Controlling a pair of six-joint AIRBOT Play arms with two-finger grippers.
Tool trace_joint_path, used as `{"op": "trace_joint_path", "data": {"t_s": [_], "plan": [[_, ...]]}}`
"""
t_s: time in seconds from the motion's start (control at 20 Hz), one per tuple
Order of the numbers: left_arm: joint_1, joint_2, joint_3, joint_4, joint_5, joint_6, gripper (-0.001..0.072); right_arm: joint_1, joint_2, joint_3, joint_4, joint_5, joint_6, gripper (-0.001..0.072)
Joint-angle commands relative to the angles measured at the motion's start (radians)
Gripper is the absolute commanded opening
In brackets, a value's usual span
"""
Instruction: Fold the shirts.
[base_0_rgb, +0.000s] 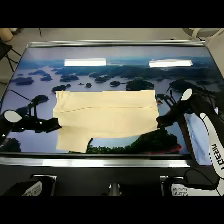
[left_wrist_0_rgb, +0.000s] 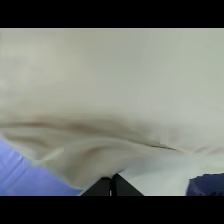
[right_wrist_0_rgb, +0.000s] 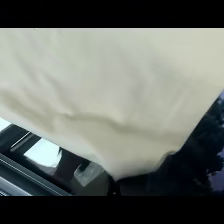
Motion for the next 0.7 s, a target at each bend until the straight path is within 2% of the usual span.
{"op": "trace_joint_path", "data": {"t_s": [0.0, 0.15, 0.4, 0.65], "plan": [[0.001, 0.027, 0.136, -0.003, -0.036, 0.012, 0.0023, -0.001, 0.032, 0.123, 0.015, -0.026, -0.019, 0.0019], [0.0, -0.046, 0.214, -0.004, 0.032, -0.017, 0.0023, -0.001, -0.049, 0.235, 0.01, -0.09, -0.02, 0.0018], [0.001, -0.313, 0.43, -0.005, 0.064, -0.006, 0.0023, -0.001, -0.249, 0.462, 0.03, -0.163, -0.017, 0.0018], [0.007, -0.556, 0.709, -0.005, 0.061, -0.007, 0.0023, -0.001, -0.4, 0.595, 0.071, -0.231, -0.011, 0.0018]]}}
